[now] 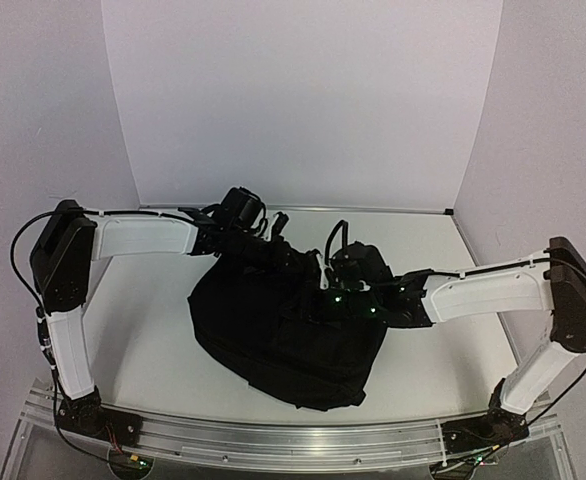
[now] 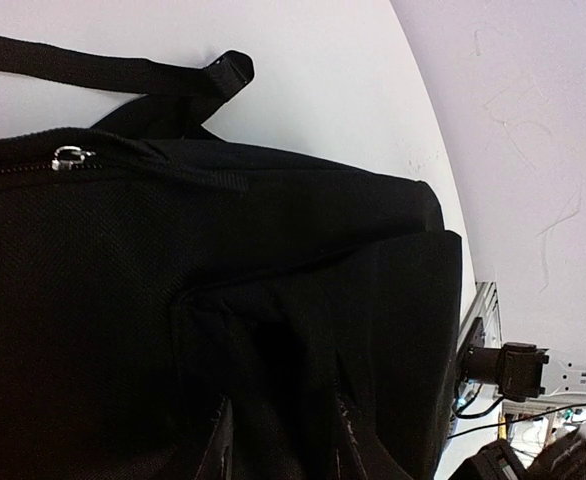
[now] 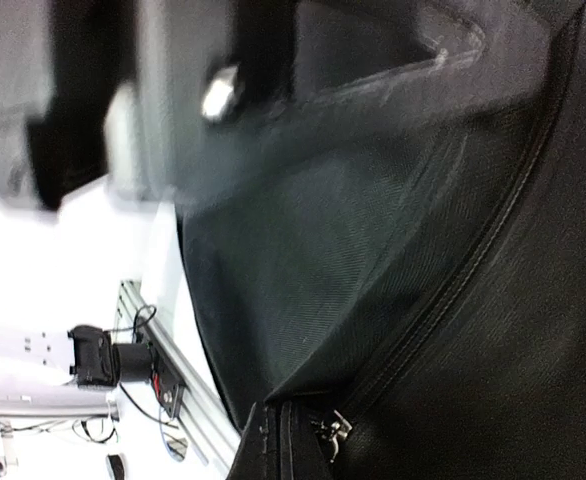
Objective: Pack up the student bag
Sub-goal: Zip the student bag at the center of the board.
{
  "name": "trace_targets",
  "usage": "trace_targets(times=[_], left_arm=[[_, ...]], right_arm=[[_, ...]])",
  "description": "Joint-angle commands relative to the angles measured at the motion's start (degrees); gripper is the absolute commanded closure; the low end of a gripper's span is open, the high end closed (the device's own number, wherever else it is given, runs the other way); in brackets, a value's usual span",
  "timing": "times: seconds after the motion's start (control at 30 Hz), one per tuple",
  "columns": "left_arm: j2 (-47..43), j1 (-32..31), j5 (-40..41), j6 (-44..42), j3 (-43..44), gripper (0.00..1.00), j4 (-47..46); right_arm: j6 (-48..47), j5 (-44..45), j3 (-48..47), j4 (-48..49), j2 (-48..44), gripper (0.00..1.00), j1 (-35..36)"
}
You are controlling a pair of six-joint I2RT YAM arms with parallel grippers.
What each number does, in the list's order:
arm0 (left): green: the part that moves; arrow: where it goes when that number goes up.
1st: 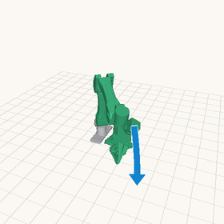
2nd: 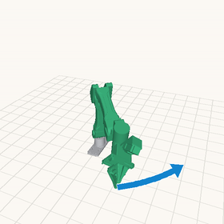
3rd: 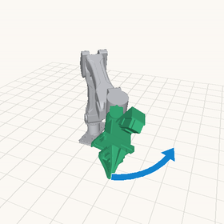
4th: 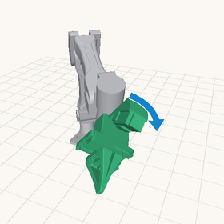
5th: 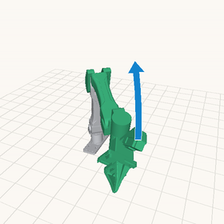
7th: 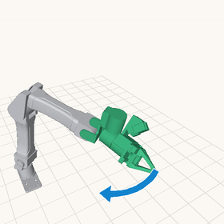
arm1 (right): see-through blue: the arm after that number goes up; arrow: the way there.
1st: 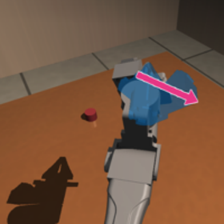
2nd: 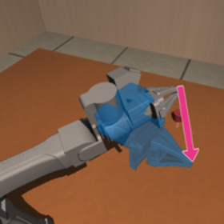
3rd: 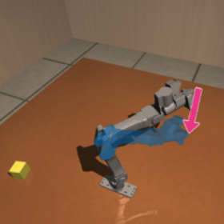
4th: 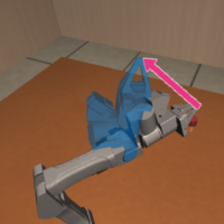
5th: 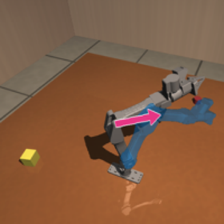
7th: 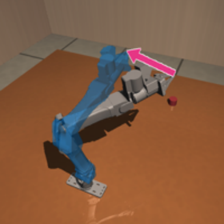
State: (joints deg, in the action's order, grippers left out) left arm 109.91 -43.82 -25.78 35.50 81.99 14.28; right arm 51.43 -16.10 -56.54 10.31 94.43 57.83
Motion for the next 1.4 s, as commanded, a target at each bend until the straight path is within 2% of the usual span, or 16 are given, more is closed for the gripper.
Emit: trace_targets(times=[0.0,0.23,0.37,0.5,0.63,0.77,0.93,1.1,1.3,1.37], left_arm=[[0.8,1.6,2.3,2.1,-0.9,0.67,-4.2],[0.7,2.4,2.5,2.5,-1.4,0.67,-5.5],[-0.1,2.6,2.2,2.4,-1.9,0.65,-6.1],[-3.5,2.5,1.2,0.6,-3.1,0.54,-5.9],[-7.6,1.8,0.2,-1.0,-5.1,0.42,-3.8],[-10.2,0.2,-1.5,-1.5,-6.5,0.32,-1.2],[-11.7,-2.7,-1.2,-2.0,-7.1,0.26,3.7],[-11.9,-4.9,2.1,-1.8,-6.6,0.34,10.2],[-10.4,-6.5,1.1,0.7,-7.8,0.58,7.8],[-10.0,-6.5,0.8,2.8,-8.7,0.7,4.8]], right_arm=[[0.9,-3.9,0.5,0.7,-4.6,1.0,3.9],[2.0,-3.9,0.8,0.6,-3.6,1.0,6.9],[2.4,-0.8,3.5,1.0,-3.9,1.0,7.7],[0.8,2.5,9.0,5.8,-5.6,1.0,7.8],[1.0,2.6,14.7,15.8,-8.0,1.0,7.7],[0.6,3.1,15.9,17.2,-8.7,1.0,7.7],[1.4,2.7,15.4,17.3,-7.2,1.0,7.7],[1.6,3.2,15.6,17.3,-7.8,1.0,7.8],[1.6,3.1,15.6,17.1,-8.5,1.0,7.8],[1.7,3.0,15.1,16.6,-8.4,1.0,7.8]])
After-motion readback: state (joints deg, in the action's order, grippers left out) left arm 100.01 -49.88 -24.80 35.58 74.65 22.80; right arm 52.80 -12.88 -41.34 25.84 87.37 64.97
